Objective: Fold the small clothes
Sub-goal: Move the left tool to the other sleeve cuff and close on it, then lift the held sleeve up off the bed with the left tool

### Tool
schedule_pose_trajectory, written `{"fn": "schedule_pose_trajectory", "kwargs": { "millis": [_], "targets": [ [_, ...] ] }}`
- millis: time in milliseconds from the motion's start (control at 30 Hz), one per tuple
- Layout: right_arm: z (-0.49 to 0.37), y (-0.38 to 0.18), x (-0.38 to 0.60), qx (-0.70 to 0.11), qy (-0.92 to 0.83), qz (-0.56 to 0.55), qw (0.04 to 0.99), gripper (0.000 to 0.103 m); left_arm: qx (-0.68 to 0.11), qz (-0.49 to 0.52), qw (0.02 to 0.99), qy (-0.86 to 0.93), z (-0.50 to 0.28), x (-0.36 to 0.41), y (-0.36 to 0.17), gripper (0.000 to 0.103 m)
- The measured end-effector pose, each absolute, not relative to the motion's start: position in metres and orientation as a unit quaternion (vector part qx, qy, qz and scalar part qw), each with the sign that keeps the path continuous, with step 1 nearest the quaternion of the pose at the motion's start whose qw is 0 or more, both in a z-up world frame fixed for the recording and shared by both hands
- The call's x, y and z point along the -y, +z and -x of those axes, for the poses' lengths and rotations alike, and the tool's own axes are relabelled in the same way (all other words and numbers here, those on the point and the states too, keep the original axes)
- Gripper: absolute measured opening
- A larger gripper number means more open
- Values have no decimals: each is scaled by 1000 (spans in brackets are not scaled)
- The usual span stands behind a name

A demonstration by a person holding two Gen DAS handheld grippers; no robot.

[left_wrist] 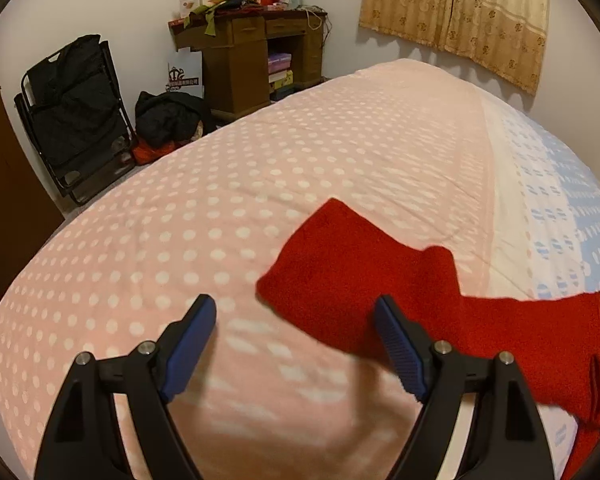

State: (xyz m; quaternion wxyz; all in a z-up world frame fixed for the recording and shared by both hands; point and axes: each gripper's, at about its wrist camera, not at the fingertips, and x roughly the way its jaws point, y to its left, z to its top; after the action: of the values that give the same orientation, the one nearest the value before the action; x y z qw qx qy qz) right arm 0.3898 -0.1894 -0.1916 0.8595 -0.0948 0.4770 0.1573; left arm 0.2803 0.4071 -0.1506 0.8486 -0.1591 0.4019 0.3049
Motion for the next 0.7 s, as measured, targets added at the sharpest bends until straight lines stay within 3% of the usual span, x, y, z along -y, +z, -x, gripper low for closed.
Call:
{"fn": "schedule_pose_trajectory", "kwargs": {
  "millis": [167, 267, 300, 333, 400, 500, 700],
  "targets": [
    [-389, -194, 190, -477, 155, 96, 860, 97, -410, 170, 840, 313, -290, -421, -158, 77],
    [-389, -195, 192, -478, 153, 94, 860, 98, -410, 183, 837, 314, -290, -424, -163, 68],
    [-389, -195, 192, -478, 152, 93, 860, 98, -408, 181, 839, 312, -290, -424, -162, 62],
    [-389, -195, 192, -478, 152, 93, 860, 98, -407, 181, 841, 309, -290, -423, -162, 47],
    [-389, -195, 192, -479, 151, 93, 860, 98, -407, 184, 843, 299, -288, -423, -162, 29],
    [-390, -195, 191, -479, 148, 93, 860, 99, -402, 204, 845, 289, -282, -427, -159, 15],
    [-390, -196, 192, -481, 146, 88, 860, 99, -372, 236, 857, 267, -269, -429, -140, 12]
  ]
}}
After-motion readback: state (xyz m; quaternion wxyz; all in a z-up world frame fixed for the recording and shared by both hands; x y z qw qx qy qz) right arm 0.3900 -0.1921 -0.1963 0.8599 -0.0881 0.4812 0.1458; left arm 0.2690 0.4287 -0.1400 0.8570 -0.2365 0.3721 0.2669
